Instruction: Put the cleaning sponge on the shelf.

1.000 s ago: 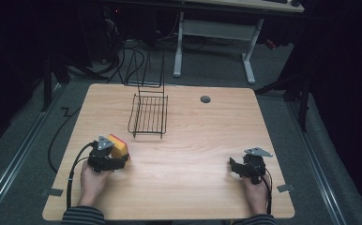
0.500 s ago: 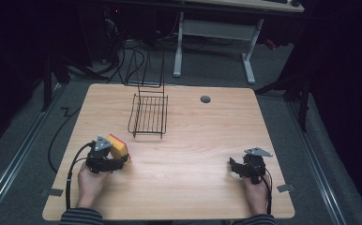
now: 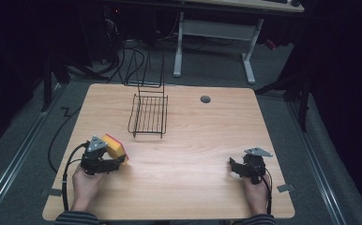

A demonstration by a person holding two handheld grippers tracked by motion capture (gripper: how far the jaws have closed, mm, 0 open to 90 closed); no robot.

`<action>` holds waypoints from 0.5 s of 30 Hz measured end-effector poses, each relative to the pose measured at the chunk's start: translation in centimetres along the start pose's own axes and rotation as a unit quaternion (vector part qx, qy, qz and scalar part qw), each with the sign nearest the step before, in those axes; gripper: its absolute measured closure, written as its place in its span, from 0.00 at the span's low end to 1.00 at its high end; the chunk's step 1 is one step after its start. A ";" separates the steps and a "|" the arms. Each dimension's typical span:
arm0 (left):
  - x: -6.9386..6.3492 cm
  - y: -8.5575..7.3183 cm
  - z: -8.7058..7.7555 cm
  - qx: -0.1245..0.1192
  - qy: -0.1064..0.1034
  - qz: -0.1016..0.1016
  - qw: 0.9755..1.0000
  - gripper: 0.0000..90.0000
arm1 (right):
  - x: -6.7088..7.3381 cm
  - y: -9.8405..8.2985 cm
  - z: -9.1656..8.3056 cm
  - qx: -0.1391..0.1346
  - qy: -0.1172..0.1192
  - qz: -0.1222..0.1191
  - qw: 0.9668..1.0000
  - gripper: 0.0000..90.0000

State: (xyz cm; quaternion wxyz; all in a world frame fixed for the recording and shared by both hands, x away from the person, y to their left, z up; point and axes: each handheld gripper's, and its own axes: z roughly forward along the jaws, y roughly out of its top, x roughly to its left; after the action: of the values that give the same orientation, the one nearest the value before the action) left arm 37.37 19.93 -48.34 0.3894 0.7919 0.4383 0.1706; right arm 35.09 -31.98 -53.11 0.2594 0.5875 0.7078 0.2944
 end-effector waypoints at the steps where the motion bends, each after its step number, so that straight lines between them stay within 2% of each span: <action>1: 0.0 0.1 -0.1 -0.003 -0.002 -0.001 1.000 0.27 | 0.0 0.0 0.0 0.000 0.000 -0.001 1.000 0.28; 7: 0.0 0.8 -0.6 -0.015 -0.018 -0.007 1.000 0.27 | 0.0 0.0 0.0 0.000 0.000 0.000 1.000 0.28; 15: 0.0 1.3 -0.9 -0.017 -0.022 -0.007 1.000 0.27 | 0.0 0.0 0.0 0.000 0.000 0.000 1.000 0.28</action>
State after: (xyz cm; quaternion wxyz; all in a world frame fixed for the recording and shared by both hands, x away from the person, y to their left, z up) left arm 37.59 19.97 -46.72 0.4130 0.7859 0.4323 0.1581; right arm 35.08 -31.98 -53.10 0.2592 0.5872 0.7081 0.2944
